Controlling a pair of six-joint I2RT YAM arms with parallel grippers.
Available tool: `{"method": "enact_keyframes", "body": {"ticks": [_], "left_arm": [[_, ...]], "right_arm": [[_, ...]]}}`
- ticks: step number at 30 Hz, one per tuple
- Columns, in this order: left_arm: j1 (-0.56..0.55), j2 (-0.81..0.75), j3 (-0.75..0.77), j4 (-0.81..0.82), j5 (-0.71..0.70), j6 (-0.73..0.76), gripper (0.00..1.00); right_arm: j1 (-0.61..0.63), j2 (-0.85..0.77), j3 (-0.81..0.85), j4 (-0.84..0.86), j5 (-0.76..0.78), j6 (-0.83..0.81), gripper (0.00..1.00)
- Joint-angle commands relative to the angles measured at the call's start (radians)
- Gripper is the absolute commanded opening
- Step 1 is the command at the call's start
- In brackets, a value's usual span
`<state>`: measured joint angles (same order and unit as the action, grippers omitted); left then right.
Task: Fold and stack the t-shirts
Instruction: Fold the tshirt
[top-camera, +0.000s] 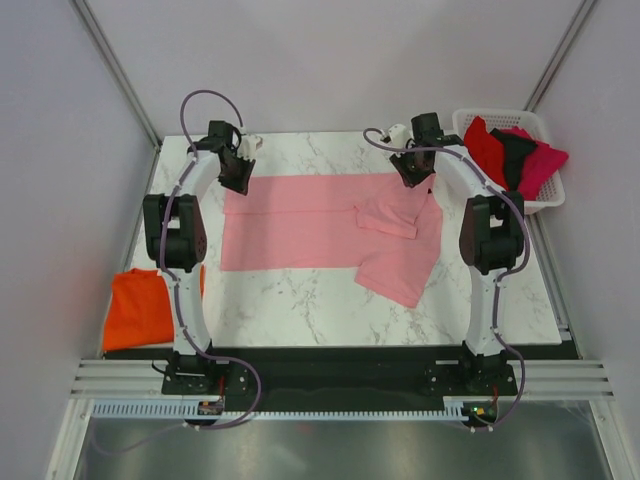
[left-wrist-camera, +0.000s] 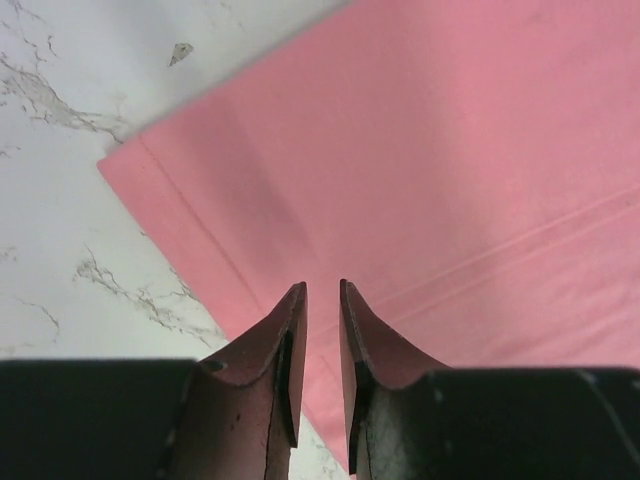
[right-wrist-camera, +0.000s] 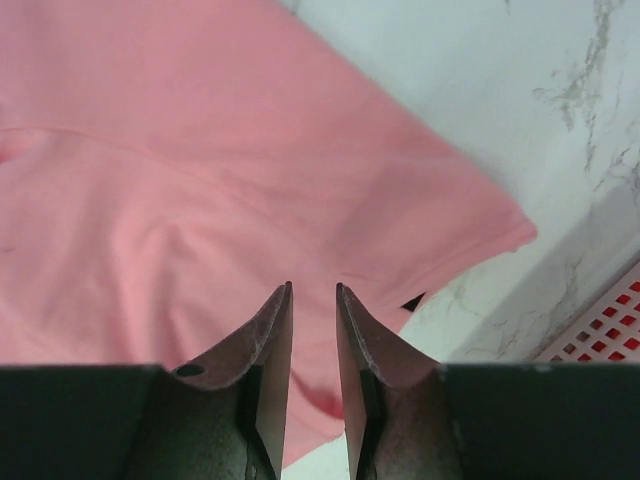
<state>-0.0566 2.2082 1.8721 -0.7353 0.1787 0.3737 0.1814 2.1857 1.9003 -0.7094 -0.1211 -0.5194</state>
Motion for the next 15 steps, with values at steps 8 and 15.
{"method": "enact_keyframes", "body": {"ticks": [8,15], "left_arm": [[0.018,0.152,0.130,-0.047,-0.090,0.053,0.27],[0.020,0.238,0.208,-0.046,-0.122,0.080,0.28]], "right_arm": [[-0.072,0.167,0.131,0.054,0.044,0.015,0.30],[-0.082,0.273,0.212,0.060,0.110,-0.022,0.30]]}}
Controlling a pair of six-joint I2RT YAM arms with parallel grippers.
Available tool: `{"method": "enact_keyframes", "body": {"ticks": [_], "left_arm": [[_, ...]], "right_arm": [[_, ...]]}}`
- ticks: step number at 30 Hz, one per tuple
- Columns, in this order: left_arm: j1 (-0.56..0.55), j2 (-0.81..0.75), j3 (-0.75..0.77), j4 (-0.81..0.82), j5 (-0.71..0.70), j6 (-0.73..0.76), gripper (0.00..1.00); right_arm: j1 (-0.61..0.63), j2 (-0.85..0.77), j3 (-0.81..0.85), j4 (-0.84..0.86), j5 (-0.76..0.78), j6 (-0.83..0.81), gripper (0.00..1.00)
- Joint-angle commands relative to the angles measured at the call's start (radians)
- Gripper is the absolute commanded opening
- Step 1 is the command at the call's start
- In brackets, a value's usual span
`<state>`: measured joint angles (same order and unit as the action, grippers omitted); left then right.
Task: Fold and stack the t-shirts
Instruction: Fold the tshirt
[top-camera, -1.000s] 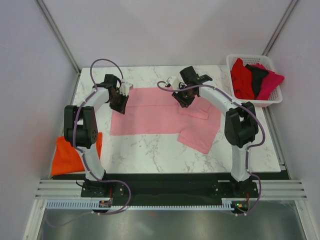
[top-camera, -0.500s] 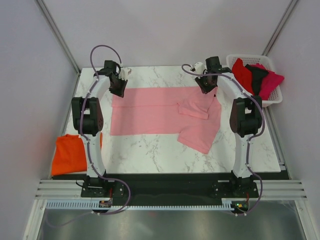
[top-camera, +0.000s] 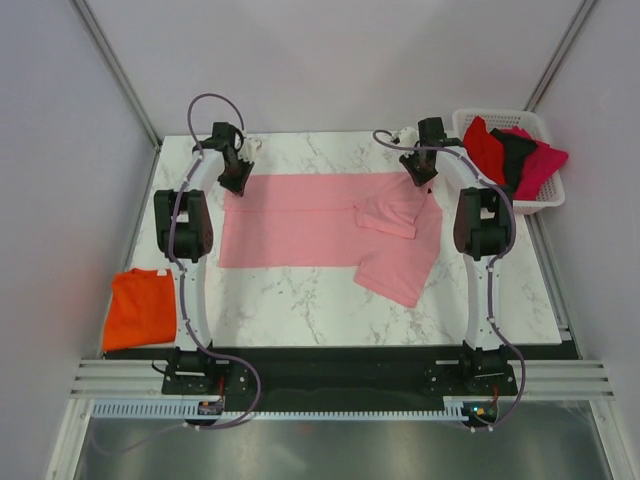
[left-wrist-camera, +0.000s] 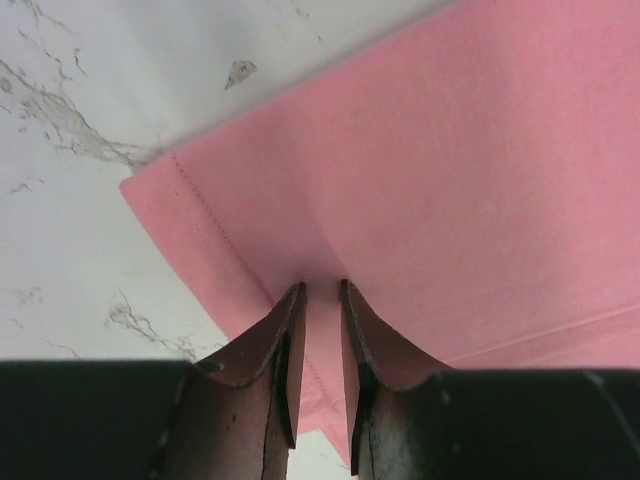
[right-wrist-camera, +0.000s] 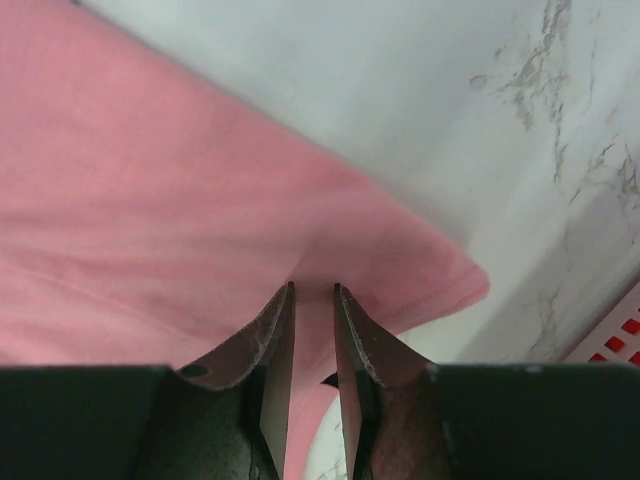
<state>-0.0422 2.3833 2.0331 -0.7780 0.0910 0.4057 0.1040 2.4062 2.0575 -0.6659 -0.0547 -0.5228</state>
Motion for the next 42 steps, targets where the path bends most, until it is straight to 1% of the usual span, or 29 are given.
{"method": "enact_keyframes", "body": {"ticks": [1,4,8,13,16,17,18,19,20,21,22,23,24,25,26,27,28,29,30,31,32,33,35,36,39,42], "left_arm": [[0.005,0.073,0.055,-0.004,-0.037,0.053,0.28],[0.005,0.112,0.085,-0.003,-0.051,0.064,0.29],[0.005,0.148,0.163,-0.001,-0.060,0.073,0.29],[0.002,0.139,0.220,0.000,-0.079,0.087,0.31],[0.002,0.081,0.257,0.002,-0.086,0.067,0.33],[0.002,0.027,0.274,0.003,-0.083,0.053,0.36],[0.002,-0.011,0.280,0.005,-0.068,0.027,0.39],[-0.001,-0.050,0.283,0.008,-0.063,0.015,0.41],[-0.004,-0.088,0.282,0.009,-0.056,0.004,0.46],[-0.005,-0.173,0.279,0.011,-0.031,-0.007,0.49],[-0.010,-0.209,0.271,0.013,-0.017,-0.011,0.53],[-0.012,-0.249,0.239,0.014,-0.004,-0.018,0.63],[-0.013,-0.310,0.217,0.014,0.021,-0.027,0.68],[-0.015,-0.341,0.190,0.013,0.033,-0.031,0.71],[-0.016,-0.366,0.130,0.013,0.044,-0.036,0.73],[-0.016,-0.389,0.096,0.010,0.055,-0.041,0.73],[-0.016,-0.433,0.060,0.009,0.058,-0.039,0.73],[-0.016,-0.449,-0.014,0.008,0.056,-0.042,0.73],[-0.016,-0.463,-0.049,0.005,0.050,-0.050,0.72],[-0.016,-0.479,-0.082,-0.006,0.047,-0.053,0.71],[-0.016,-0.484,-0.140,-0.013,0.049,-0.060,0.68],[-0.015,-0.495,-0.193,-0.018,0.052,-0.067,0.65],[-0.018,-0.503,-0.243,-0.020,0.067,-0.070,0.64],[-0.019,-0.506,-0.260,-0.020,0.075,-0.067,0.63],[-0.019,-0.510,-0.312,-0.023,0.072,-0.056,0.61],[-0.019,-0.512,-0.341,-0.026,0.053,-0.041,0.61]], "right_arm": [[-0.007,0.079,0.081,0.017,0.047,-0.020,0.30],[-0.009,0.134,0.143,0.019,0.049,-0.023,0.30],[-0.007,0.166,0.188,0.032,0.068,-0.025,0.31],[-0.007,0.182,0.251,0.054,0.087,-0.039,0.31],[-0.006,0.131,0.254,0.049,0.061,-0.029,0.30],[-0.007,0.107,0.248,0.049,0.058,-0.022,0.31],[-0.007,0.034,0.236,0.051,0.052,-0.020,0.31],[-0.007,-0.013,0.186,0.058,-0.012,-0.020,0.32],[-0.007,-0.065,0.146,0.071,-0.042,-0.023,0.33],[-0.007,-0.178,0.100,0.101,-0.075,-0.028,0.34],[-0.007,-0.235,0.001,0.112,-0.111,-0.039,0.36],[-0.006,-0.290,-0.055,0.123,-0.187,-0.069,0.38],[-0.007,-0.393,-0.110,0.137,-0.221,-0.089,0.38],[-0.006,-0.441,-0.229,0.138,-0.255,-0.104,0.39],[-0.004,-0.487,-0.291,0.135,-0.330,-0.149,0.40],[-0.001,-0.568,-0.351,0.102,-0.359,-0.182,0.40],[0.014,-0.606,-0.469,0.071,-0.391,-0.224,0.40],[0.026,-0.640,-0.524,0.030,-0.410,-0.290,0.40],[0.039,-0.698,-0.578,-0.045,-0.422,-0.393,0.41],[0.060,-0.725,-0.685,-0.079,-0.427,-0.451,0.40],[0.071,-0.751,-0.736,-0.146,-0.431,-0.506,0.40],[0.097,-0.797,-0.834,-0.167,-0.430,-0.596,0.40],[0.118,-0.841,-0.925,-0.196,-0.427,-0.669,0.40],[0.128,-0.881,-1.009,-0.207,-0.421,-0.745,0.40],[0.174,-0.944,-1.126,-0.189,-0.416,-0.810,0.40],[0.200,-0.957,-1.158,-0.178,-0.418,-0.816,0.40]]}}
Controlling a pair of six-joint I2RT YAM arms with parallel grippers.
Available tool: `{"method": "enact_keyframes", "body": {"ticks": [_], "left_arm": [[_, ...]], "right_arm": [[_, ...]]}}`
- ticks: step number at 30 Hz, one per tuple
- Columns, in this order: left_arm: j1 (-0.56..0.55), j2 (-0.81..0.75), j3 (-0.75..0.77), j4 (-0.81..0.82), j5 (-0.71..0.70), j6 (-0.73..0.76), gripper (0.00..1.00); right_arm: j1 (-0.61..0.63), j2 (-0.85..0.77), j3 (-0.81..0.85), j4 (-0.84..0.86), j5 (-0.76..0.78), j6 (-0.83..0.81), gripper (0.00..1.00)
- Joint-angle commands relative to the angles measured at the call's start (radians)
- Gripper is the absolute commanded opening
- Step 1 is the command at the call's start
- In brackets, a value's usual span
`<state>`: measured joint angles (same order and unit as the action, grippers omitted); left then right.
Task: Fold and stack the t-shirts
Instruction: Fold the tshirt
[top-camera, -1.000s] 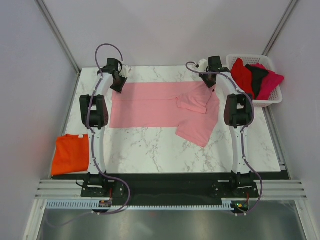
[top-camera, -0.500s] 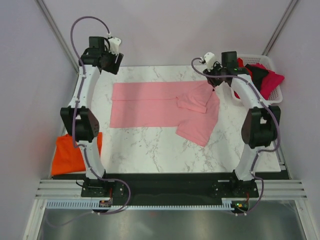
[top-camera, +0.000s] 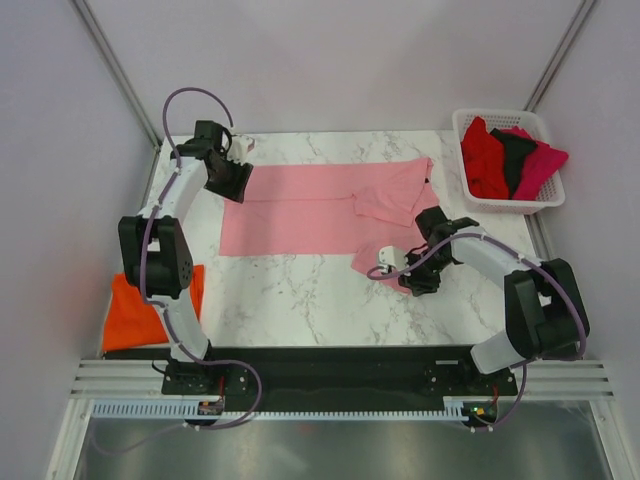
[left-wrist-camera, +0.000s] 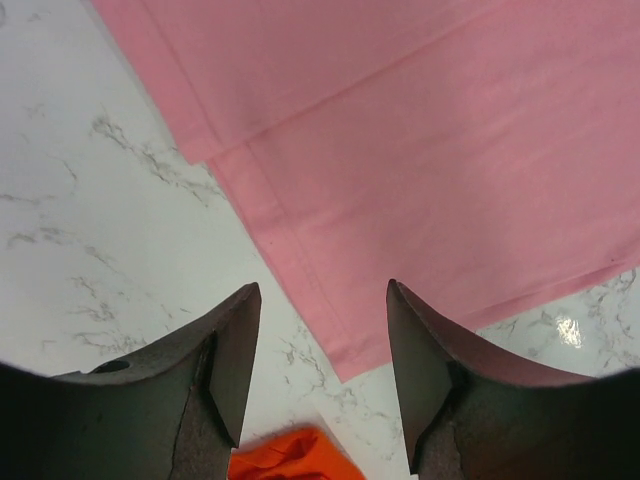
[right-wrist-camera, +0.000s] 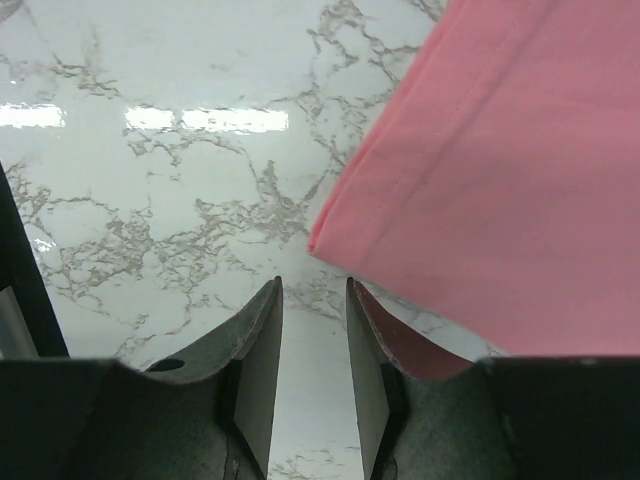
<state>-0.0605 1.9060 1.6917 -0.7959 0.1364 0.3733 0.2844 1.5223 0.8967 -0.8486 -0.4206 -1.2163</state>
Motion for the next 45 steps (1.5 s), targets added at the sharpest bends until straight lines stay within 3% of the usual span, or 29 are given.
{"method": "enact_keyframes", "body": {"ticks": [1,28,30,31,32,35,40,45], "left_arm": [[-0.001,-0.035,-0.012,-0.011,0.005,-0.005,0.61],[0.048,-0.044,-0.119,-0.020,-0.011,0.006,0.58],[0.056,-0.056,-0.139,-0.029,-0.006,0.001,0.57],[0.059,-0.064,-0.151,-0.032,-0.003,-0.002,0.57],[0.059,-0.074,-0.165,-0.034,0.008,-0.002,0.57],[0.096,-0.126,-0.243,-0.048,0.029,0.013,0.57],[0.140,-0.203,-0.380,-0.075,0.060,0.045,0.57],[0.159,-0.187,-0.408,-0.077,0.092,0.033,0.57]], "right_arm": [[0.035,-0.070,0.001,0.005,-0.052,-0.123,0.40],[0.104,0.004,-0.056,0.072,0.000,-0.105,0.40],[0.108,0.006,-0.067,0.091,0.025,-0.103,0.34],[0.110,0.006,-0.070,0.092,0.032,-0.104,0.28],[0.110,0.006,-0.074,0.097,0.049,-0.104,0.15],[0.110,-0.008,-0.077,0.098,0.060,-0.089,0.02],[0.110,-0.019,-0.065,0.109,0.049,-0.040,0.00],[0.113,0.004,-0.041,0.109,0.040,-0.017,0.00]]}}
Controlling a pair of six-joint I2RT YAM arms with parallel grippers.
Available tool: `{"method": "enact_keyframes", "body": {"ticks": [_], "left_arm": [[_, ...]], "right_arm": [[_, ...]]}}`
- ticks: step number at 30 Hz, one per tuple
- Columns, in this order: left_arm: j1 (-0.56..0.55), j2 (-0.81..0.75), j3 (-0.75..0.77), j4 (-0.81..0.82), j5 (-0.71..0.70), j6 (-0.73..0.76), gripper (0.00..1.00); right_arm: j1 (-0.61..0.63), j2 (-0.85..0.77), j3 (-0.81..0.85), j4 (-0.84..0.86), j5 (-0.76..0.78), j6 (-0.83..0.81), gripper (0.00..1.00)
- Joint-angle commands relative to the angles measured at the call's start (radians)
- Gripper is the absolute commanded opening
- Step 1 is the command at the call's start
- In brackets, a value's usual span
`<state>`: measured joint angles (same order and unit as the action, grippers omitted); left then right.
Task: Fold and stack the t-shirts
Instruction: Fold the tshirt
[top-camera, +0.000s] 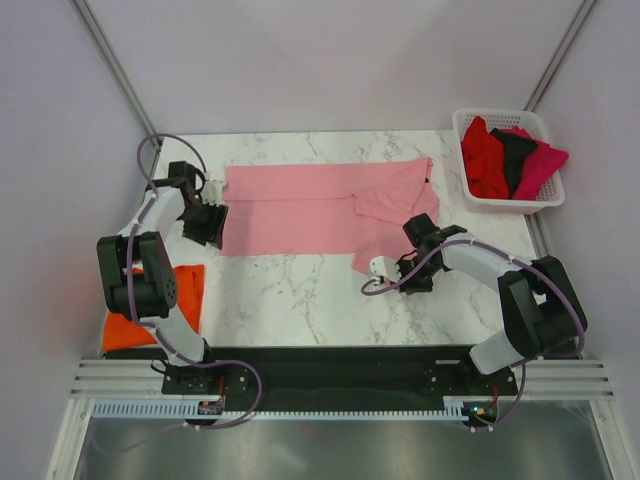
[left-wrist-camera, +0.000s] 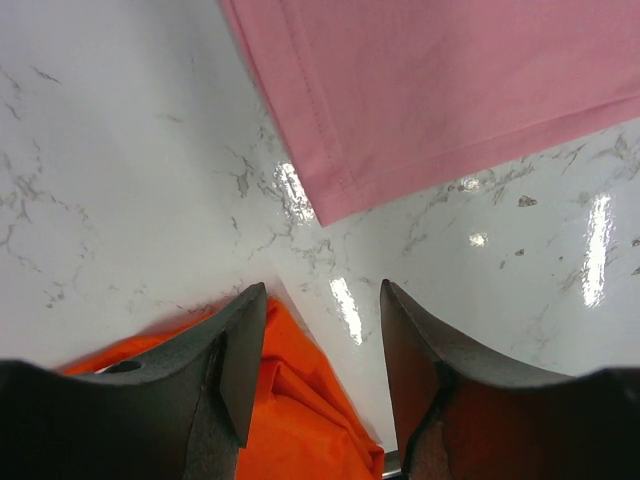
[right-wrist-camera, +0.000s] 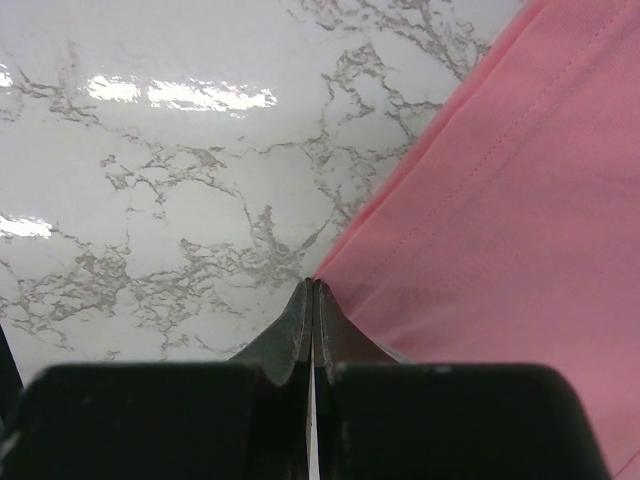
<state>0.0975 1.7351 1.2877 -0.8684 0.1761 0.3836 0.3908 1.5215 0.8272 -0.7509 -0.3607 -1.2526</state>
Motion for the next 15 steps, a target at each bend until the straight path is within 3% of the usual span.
{"method": "enact_keyframes", "body": {"ticks": [1,15], "left_arm": [[0.002,-0.008,0.001,-0.006,0.057,0.020,0.56],[0.002,0.159,0.065,0.023,0.056,-0.012,0.48]], "right_arm": [[0.006,0.011,0.032,0.012,-0.018,0.018,0.00],[0.008,0.023,0.059,0.010,-0.014,0.055,0.00]]}}
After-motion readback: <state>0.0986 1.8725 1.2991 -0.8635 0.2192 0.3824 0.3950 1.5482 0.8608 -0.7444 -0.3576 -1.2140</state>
